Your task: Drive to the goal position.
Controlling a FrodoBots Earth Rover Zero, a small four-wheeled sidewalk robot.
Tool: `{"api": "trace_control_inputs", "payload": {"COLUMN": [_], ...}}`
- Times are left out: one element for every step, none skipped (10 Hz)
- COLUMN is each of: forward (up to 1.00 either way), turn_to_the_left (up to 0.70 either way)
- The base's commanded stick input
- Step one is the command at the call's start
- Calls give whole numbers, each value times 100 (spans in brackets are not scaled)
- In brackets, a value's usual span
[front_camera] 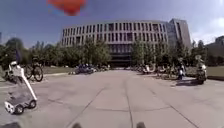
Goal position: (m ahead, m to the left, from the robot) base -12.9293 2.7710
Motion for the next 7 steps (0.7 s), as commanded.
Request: {"api": "trace_control_inputs", "payload": {"forward": [70,70,70,70,70,70,70], "turn_to_the_left": [0,8,8,8,8,8,1]}}
